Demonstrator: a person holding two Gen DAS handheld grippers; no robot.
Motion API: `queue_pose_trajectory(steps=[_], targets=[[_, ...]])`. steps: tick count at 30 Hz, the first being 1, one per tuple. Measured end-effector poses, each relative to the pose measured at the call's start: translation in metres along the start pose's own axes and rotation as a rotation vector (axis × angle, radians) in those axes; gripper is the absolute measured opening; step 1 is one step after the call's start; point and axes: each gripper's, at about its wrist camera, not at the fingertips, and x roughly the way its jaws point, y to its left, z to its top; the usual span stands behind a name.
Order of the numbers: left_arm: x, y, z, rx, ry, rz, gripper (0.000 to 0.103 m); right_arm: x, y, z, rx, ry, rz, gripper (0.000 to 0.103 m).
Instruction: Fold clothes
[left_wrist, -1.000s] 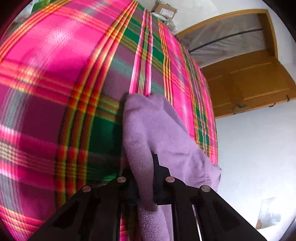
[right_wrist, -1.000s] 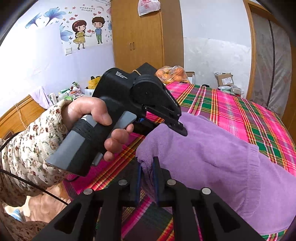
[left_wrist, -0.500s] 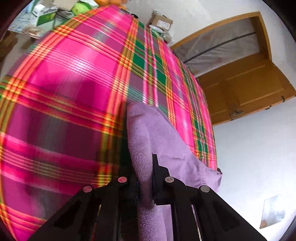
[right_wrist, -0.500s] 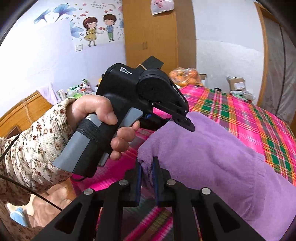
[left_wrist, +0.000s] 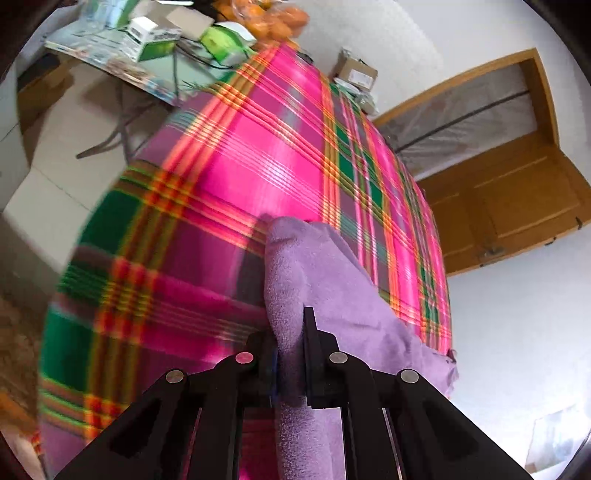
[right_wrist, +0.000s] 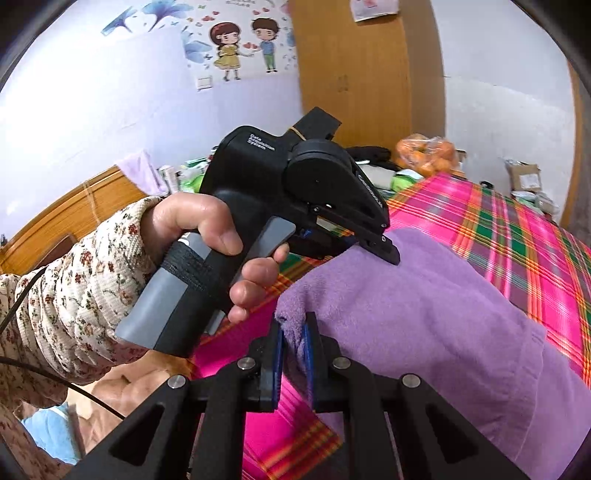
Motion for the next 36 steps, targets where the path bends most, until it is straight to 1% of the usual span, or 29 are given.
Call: queue_pose_trajectory(steps=[3,6,8,10,12,15,18,20,22,23,25,27,30,32,34,36], targets=[[0.0,0.007,0.0,-0.018,-0.001,0.009,0.01,0.009,0.003,0.001,-0.01,0.015,0.015,0.011],[0.004,0.012,0.0,-0.027,0.01,0.026,0.011,0.021,-0.005,0.002,0.005,0.048,0.032,0.011],[0.005,0.014,0.001,-0.035,0.016,0.037,0.014,0.027,-0.01,0.001,0.036,0.073,0.053,0.012],[0.002,0.018,0.001,-0.043,0.013,0.041,0.02,0.029,-0.012,-0.002,0.065,0.096,0.072,0.015],[-0.003,0.02,0.004,-0.053,-0.01,0.058,0.021,0.027,-0.013,-0.005,0.077,0.1,0.078,0.016],[-0.015,0.025,0.006,-0.082,-0.034,0.073,0.021,0.018,-0.02,-0.005,0.095,0.085,0.093,0.017],[-0.03,0.022,0.001,-0.09,-0.069,0.097,0.021,0.003,-0.028,-0.004,0.118,0.048,0.096,0.026],[-0.04,0.015,-0.004,-0.082,-0.098,0.105,0.021,-0.013,-0.037,-0.005,0.146,0.01,0.087,0.03],[-0.049,0.002,-0.013,-0.059,-0.142,0.103,0.025,-0.029,-0.049,-0.008,0.18,-0.024,0.072,0.031],[-0.052,-0.007,-0.017,-0.041,-0.157,0.096,0.025,-0.037,-0.054,-0.01,0.198,-0.041,0.064,0.032],[-0.055,-0.024,-0.025,-0.008,-0.179,0.081,0.025,-0.055,-0.07,-0.017,0.246,-0.075,0.027,0.032],[-0.053,-0.043,-0.031,0.03,-0.172,0.078,0.025,-0.073,-0.088,-0.025,0.296,-0.103,-0.029,0.032],[-0.049,-0.07,-0.042,0.113,-0.179,0.1,0.025,-0.104,-0.119,-0.044,0.38,-0.148,-0.131,0.033],[-0.04,-0.092,-0.052,0.183,-0.185,0.108,0.025,-0.125,-0.139,-0.06,0.433,-0.159,-0.214,0.032],[-0.025,-0.114,-0.062,0.249,-0.162,0.084,0.025,-0.146,-0.159,-0.076,0.487,-0.168,-0.3,0.033],[-0.004,-0.136,-0.072,0.316,-0.102,0.051,0.025,-0.165,-0.18,-0.093,0.544,-0.176,-0.388,0.033]])
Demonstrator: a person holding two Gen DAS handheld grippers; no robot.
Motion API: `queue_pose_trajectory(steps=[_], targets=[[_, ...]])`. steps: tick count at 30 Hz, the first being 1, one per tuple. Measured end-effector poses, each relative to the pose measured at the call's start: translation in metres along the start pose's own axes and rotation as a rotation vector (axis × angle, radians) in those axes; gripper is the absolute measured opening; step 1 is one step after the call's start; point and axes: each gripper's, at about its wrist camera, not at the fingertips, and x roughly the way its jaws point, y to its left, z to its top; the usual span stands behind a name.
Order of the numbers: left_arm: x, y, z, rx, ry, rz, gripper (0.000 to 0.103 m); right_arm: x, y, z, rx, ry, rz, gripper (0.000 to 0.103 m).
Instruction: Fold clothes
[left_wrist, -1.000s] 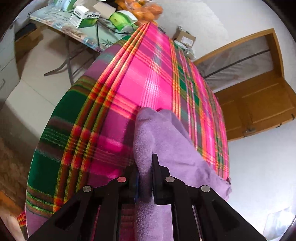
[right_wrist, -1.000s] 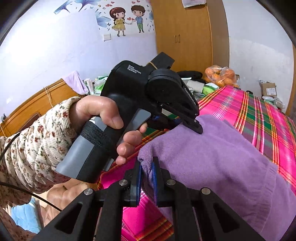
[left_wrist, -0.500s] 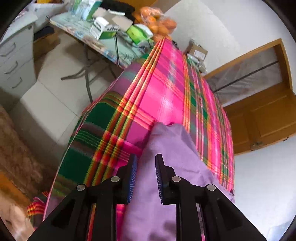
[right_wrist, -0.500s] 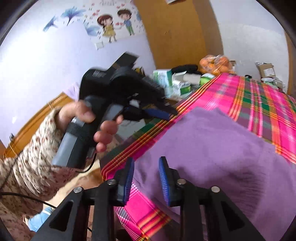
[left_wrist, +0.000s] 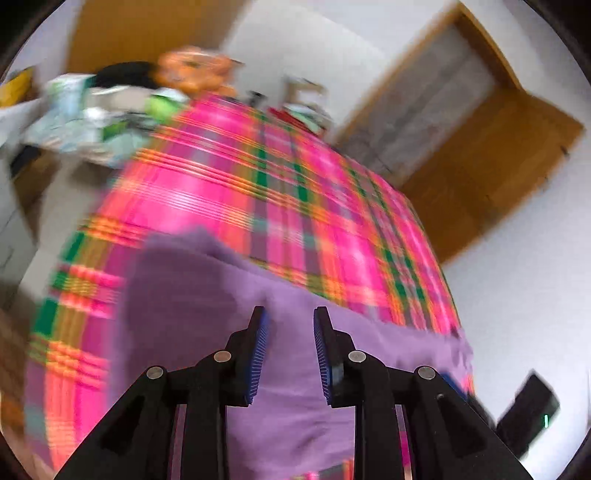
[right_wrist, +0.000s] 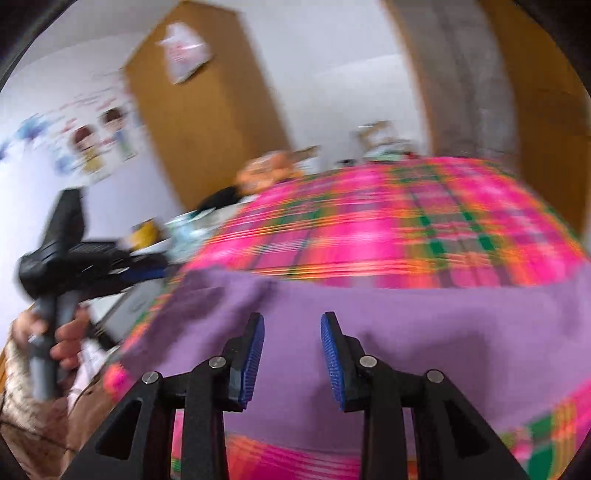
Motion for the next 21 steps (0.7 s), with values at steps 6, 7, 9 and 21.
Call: queue_pose_trajectory(steps=[6,7,9,21], targets=[[0.059,-0.064,-0.016,0.119,0.167,-0.117,0.036,-0.039,-0.09,-0.01,0.14,-0.063,-0.251,0.033],[0.068,-0.072,-0.018,0.124,0.191,-0.126,0.036,-0.046,-0.103,-0.011,0.161,-0.073,-0.286,0.033],[0.083,-0.085,-0.022,0.123,0.231,-0.128,0.036,-0.064,-0.127,-0.017,0.196,-0.094,-0.344,0.033],[0.144,-0.119,-0.036,0.149,0.293,-0.091,0.036,-0.073,-0.216,-0.006,0.288,-0.072,-0.551,0.039]])
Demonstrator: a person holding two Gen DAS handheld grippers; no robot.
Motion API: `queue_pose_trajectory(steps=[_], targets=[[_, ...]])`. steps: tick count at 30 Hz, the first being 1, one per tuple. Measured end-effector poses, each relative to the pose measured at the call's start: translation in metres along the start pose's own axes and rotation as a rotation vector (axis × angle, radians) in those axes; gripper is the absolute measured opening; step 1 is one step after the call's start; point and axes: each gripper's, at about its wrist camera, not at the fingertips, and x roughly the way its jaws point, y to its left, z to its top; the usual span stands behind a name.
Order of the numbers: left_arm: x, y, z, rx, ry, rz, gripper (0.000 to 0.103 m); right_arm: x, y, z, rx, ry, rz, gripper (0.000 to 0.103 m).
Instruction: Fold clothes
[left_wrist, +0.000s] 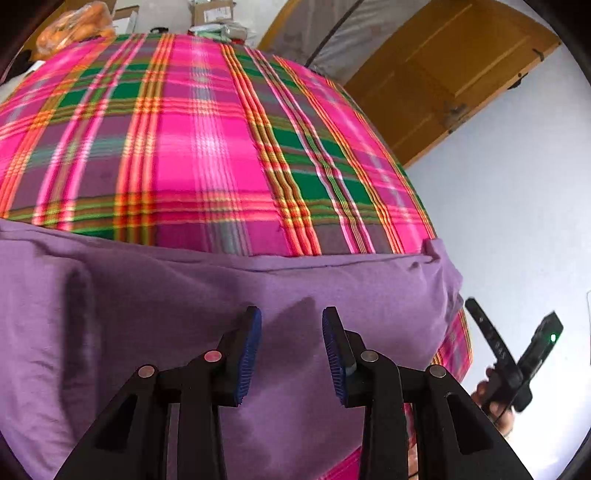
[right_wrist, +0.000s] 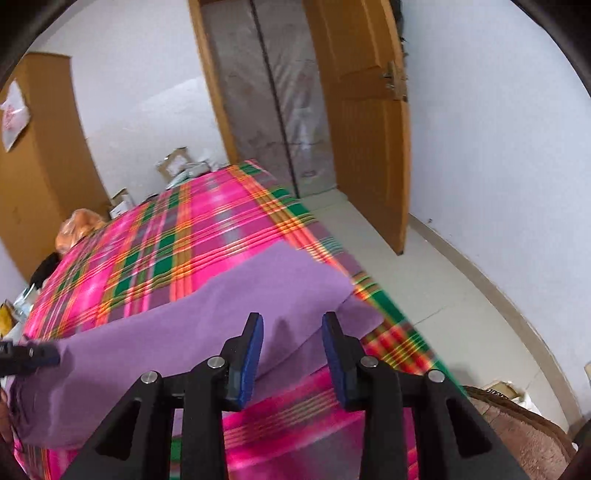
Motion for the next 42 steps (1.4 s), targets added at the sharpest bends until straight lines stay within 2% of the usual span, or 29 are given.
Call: queue_pose_trajectory(steps=[2,8,12,13,14,17,18,26,29,34,36,39,42], targets=[[0.009,-0.001,0.002,-0.004,0.017,0.001,0.036,0.009,-0.008,0.005,0.03,0.005,0.001,0.043],[0.016,-0.007,0.007,0.016,0.0,0.007,0.039,0.042,-0.024,0.018,0.103,0.071,0.017,0.043],[0.019,-0.011,0.009,0.031,-0.02,0.017,0.043,0.048,-0.024,0.021,0.103,0.07,0.014,0.042],[0.02,-0.012,0.008,0.038,-0.026,0.025,0.044,0.05,-0.023,0.022,0.099,0.069,0.016,0.038],[0.02,-0.014,0.008,0.043,-0.031,0.03,0.044,0.051,-0.023,0.022,0.096,0.067,0.017,0.028],[0.023,-0.015,0.01,0.04,-0.036,0.03,0.048,0.049,-0.021,0.024,0.068,0.047,0.015,0.008],[0.023,-0.015,0.011,0.035,-0.036,0.029,0.049,0.046,-0.02,0.025,0.056,0.035,0.017,0.005],[0.022,-0.016,0.012,0.006,-0.033,0.035,0.05,0.017,-0.026,0.032,0.051,-0.042,0.02,0.005],[0.021,-0.016,0.012,-0.014,-0.023,0.017,0.05,0.015,-0.031,0.028,0.056,-0.021,-0.001,0.005],[0.024,-0.02,0.011,-0.013,-0.006,0.009,0.05,0.035,-0.043,0.014,0.083,0.065,-0.036,0.006],[0.024,-0.021,0.011,-0.016,-0.001,0.007,0.05,0.037,-0.045,0.013,0.089,0.063,-0.038,0.006],[0.025,-0.021,0.012,-0.021,0.003,0.012,0.05,0.036,-0.045,0.018,0.075,0.066,-0.073,0.016],[0.025,-0.022,0.012,-0.023,0.002,0.012,0.05,0.028,-0.047,0.027,0.081,0.024,-0.09,0.017]])
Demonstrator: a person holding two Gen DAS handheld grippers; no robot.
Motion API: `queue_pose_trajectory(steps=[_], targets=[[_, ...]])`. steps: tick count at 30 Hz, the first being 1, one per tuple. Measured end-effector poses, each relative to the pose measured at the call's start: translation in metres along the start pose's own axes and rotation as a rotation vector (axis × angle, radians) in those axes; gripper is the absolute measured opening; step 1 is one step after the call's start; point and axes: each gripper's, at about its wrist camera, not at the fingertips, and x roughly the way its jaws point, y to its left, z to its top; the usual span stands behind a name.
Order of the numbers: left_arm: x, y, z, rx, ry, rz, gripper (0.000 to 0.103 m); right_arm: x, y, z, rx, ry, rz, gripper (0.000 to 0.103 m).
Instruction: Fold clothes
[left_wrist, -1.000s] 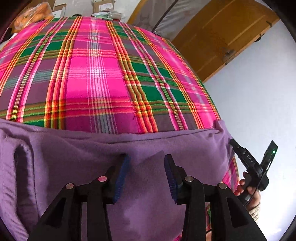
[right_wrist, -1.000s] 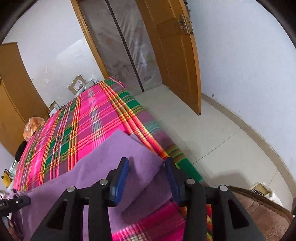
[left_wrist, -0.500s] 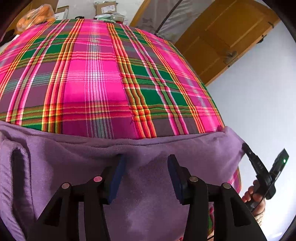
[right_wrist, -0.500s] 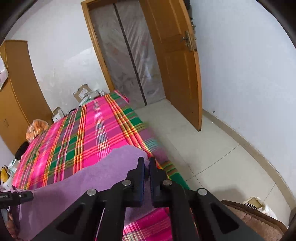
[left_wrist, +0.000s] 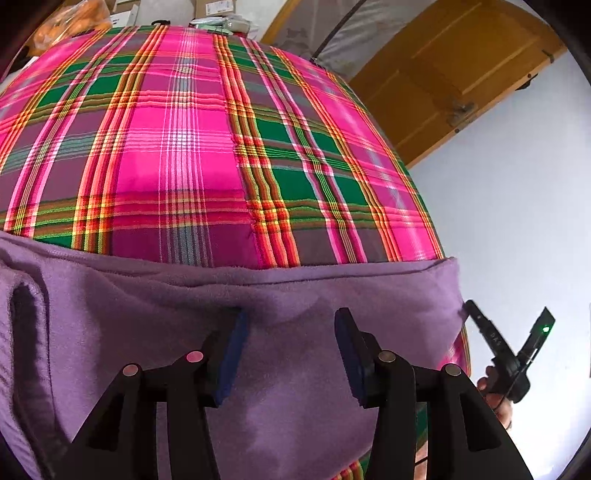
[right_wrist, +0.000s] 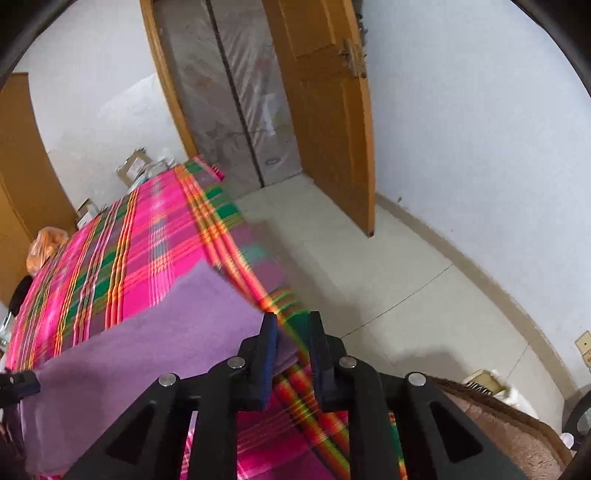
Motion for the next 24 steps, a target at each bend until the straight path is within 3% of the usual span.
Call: queue_pose_trajectory(steps=[7,10,16,19,24], targets=[[0.002,-0.001,0.001,-0.001,-0.002,0.004,0.05,0.01,0.029,0.019,-0.089,0.001,0.116,0.025],[0.003,-0.001,0.002,-0.001,-0.002,0.006,0.051,0.026,0.045,0.025,-0.149,0.04,0.168,0.037],[0.003,-0.001,0.003,0.001,-0.001,0.003,0.051,0.053,0.056,0.029,-0.162,0.121,0.141,0.037],[0.004,-0.001,0.004,0.006,0.0,0.004,0.051,0.058,0.055,0.027,-0.161,0.128,0.13,0.008],[0.004,0.0,0.005,0.004,0.004,-0.003,0.051,0.057,0.056,0.031,-0.169,0.091,0.089,0.007]])
